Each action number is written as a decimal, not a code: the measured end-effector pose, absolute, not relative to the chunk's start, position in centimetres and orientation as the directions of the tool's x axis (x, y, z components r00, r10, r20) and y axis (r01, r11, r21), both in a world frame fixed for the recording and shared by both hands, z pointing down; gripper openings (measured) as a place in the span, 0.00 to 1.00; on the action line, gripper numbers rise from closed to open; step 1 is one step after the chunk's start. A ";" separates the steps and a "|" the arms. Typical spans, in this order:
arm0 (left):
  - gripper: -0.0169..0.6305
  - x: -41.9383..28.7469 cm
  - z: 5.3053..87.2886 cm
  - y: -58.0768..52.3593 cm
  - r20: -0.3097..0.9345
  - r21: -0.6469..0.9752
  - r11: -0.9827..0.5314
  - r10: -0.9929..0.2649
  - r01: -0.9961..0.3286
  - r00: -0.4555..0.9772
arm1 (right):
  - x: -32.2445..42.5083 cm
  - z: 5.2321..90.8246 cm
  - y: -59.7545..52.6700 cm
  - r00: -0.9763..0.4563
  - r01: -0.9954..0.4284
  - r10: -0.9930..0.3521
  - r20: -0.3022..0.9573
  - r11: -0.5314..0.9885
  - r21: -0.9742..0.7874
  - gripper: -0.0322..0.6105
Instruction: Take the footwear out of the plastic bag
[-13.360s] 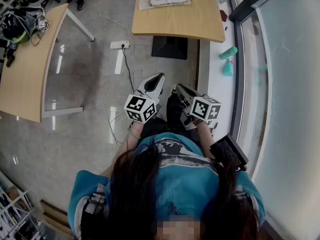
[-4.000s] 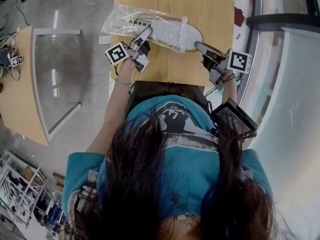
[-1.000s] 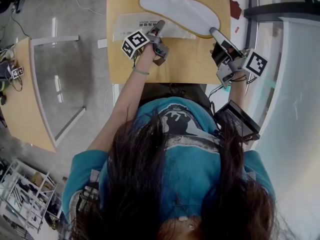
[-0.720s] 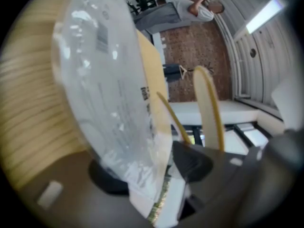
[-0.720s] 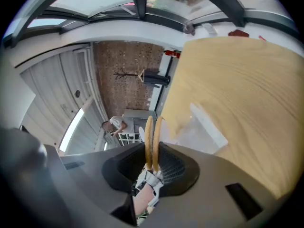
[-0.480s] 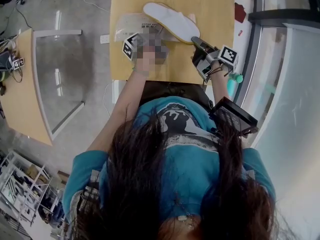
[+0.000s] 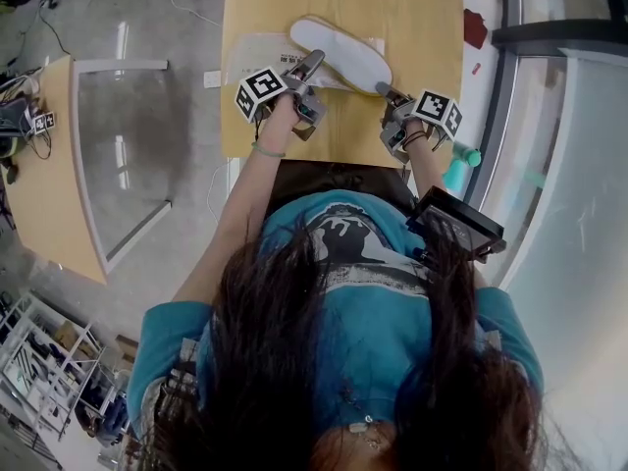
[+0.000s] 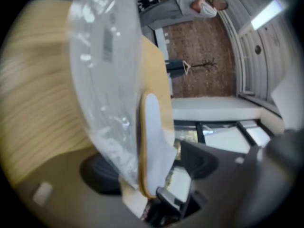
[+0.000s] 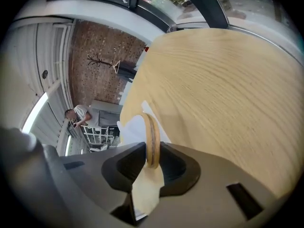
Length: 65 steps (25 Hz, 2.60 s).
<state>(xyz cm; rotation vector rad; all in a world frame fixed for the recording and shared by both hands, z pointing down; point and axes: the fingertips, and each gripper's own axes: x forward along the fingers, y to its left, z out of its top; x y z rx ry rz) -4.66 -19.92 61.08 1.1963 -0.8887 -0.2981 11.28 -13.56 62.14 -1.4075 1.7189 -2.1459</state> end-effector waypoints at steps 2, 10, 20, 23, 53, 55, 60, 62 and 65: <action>0.59 -5.2 60.3 -18.5 0.445 0.891 0.365 -0.598 -0.268 0.666 | 11.1 62.4 -13.4 -0.560 -0.492 -0.550 0.619 -0.381 -0.783 0.18; 0.59 -5.1 57.6 -14.7 0.374 0.927 0.254 -0.559 -0.277 0.740 | 11.2 61.6 -13.9 -0.541 -0.558 -0.588 0.601 -0.284 -0.780 0.20; 0.58 -5.5 56.3 -14.7 0.386 0.901 0.028 -0.512 -0.434 0.768 | 14.6 58.6 -14.8 -0.357 -0.764 -0.643 0.678 -0.217 -0.608 0.40; 0.58 -5.9 56.3 -14.7 0.387 0.892 -0.013 -0.497 -0.453 0.777 | 13.6 56.4 -14.9 -0.430 -0.699 -0.689 0.584 -0.155 -0.698 0.40; 0.02 -7.1 55.3 -9.5 0.387 0.711 -0.323 -0.561 -0.624 0.732 | 13.3 51.2 -5.3 -0.487 -0.606 -0.777 0.400 -0.030 -0.795 0.10; 0.02 -6.0 52.8 -8.5 0.321 0.727 -0.341 -0.598 -0.596 0.734 | 13.7 50.2 -3.8 -0.513 -0.585 -0.776 0.367 0.003 -0.811 0.09; 0.02 -1.9 46.6 -1.9 0.190 0.723 -0.419 -0.644 -0.549 0.741 | 15.7 48.5 3.3 -0.577 -0.521 -0.767 0.281 0.080 -0.850 0.09; 0.02 -0.1 45.4 1.8 0.147 0.753 -0.407 -0.662 -0.517 0.735 | 16.7 49.0 6.9 -0.601 -0.516 -0.748 0.280 0.096 -0.851 0.09; 0.02 0.7 45.1 5.2 0.109 0.794 -0.371 -0.691 -0.481 0.714 | 16.7 50.4 9.7 -0.630 -0.529 -0.711 0.313 0.098 -0.843 0.09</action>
